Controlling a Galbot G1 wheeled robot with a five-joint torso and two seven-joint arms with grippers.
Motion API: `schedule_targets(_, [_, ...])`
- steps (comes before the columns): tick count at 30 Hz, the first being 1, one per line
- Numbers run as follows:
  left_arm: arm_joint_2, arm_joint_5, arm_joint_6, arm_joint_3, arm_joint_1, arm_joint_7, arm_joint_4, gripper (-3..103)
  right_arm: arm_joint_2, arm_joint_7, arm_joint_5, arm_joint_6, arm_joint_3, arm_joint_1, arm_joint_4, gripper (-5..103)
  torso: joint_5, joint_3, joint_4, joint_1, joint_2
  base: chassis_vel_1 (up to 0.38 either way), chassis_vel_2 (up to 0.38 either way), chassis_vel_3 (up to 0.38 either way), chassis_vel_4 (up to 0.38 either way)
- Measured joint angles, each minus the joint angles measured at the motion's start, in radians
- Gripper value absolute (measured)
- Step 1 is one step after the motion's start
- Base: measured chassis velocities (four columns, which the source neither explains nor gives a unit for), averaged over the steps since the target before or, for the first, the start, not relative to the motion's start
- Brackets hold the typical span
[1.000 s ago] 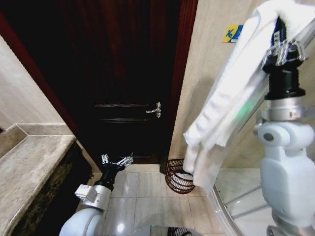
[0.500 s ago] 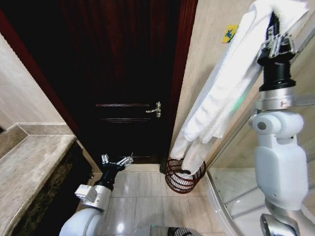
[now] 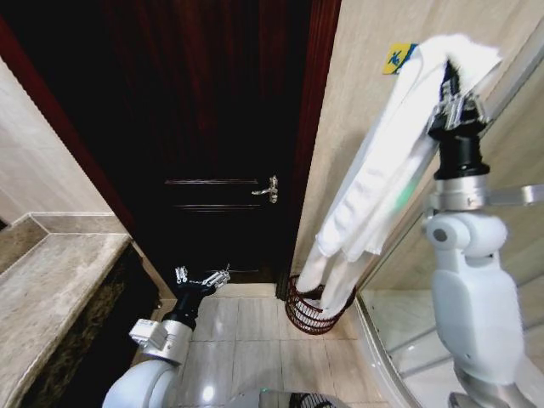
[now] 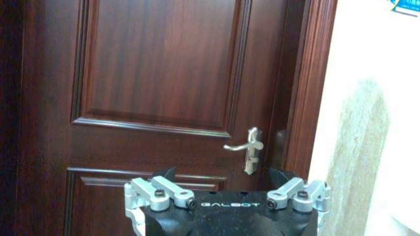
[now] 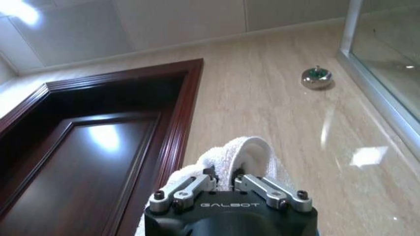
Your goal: Discard the used towel into the hamper.
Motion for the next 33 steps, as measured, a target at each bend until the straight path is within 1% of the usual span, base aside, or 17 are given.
schedule_targets(13, [0.000, 0.000, 0.000, 0.000, 0.000, 0.000, 0.000, 97, 0.020, -0.007, -0.021, 0.013, 0.005, -0.049, -0.001, 9, -0.0001, 0.000, 0.0001, 0.000, 0.000, 0.000, 0.000, 0.000, 0.000])
schedule_targets(24, [0.000, 0.000, 0.000, 0.000, 0.000, 0.000, 0.000, 97, 0.048, -0.033, -0.064, 0.054, 0.005, -0.120, -0.055, 9, -0.0001, 0.000, 0.0001, 0.000, 0.000, 0.000, 0.000, 0.000, 0.000])
schedule_targets(33, [0.000, 0.000, 0.000, 0.000, 0.000, 0.000, 0.000, 97, 0.067, -0.045, -0.087, 0.071, 0.004, -0.168, -0.062, 9, 0.0000, 0.000, 0.0001, 0.000, 0.000, 0.000, 0.000, 0.000, 0.000])
